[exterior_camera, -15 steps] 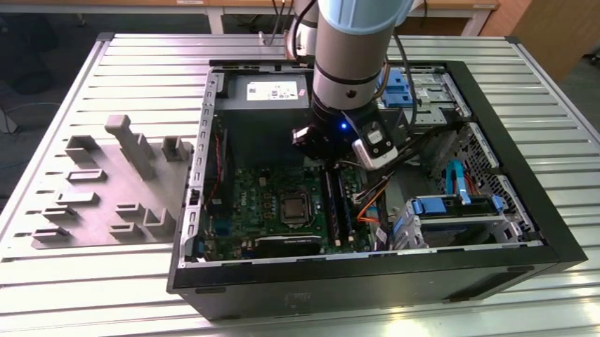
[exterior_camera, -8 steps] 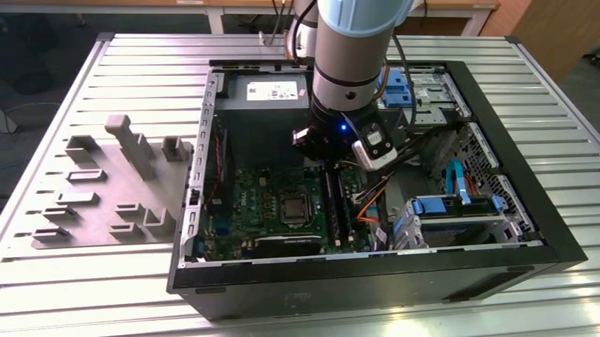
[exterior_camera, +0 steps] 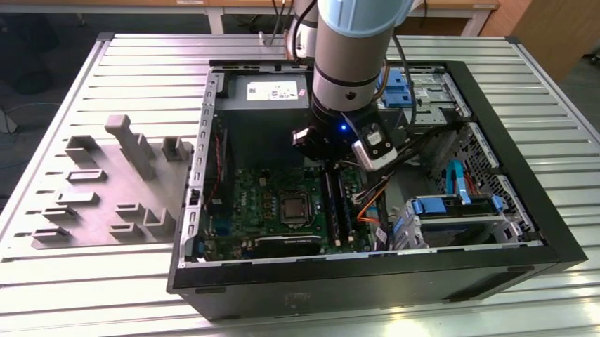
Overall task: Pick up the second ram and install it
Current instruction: 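Press down the second ram until it locks into place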
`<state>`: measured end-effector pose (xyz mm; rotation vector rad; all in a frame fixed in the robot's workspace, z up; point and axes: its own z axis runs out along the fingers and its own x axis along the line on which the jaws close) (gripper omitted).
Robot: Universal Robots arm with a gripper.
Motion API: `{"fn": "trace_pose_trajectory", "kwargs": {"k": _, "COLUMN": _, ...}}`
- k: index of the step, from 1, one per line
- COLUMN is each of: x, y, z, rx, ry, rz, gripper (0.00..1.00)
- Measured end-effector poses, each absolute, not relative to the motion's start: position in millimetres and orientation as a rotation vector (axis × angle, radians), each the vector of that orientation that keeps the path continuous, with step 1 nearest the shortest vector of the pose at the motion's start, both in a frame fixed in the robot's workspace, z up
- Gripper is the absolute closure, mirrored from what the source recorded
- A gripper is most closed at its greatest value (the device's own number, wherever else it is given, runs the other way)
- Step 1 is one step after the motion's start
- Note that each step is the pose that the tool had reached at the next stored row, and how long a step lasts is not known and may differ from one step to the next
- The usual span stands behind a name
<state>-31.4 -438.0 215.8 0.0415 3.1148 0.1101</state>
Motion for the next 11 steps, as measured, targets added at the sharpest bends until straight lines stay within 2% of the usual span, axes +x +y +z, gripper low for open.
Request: {"fn": "trace_pose_trajectory", "kwargs": {"k": 11, "x": -31, "y": -438, "z": 230, "rx": 0.042, "ry": 3.115, "rz": 0.111, "gripper": 0.89}}
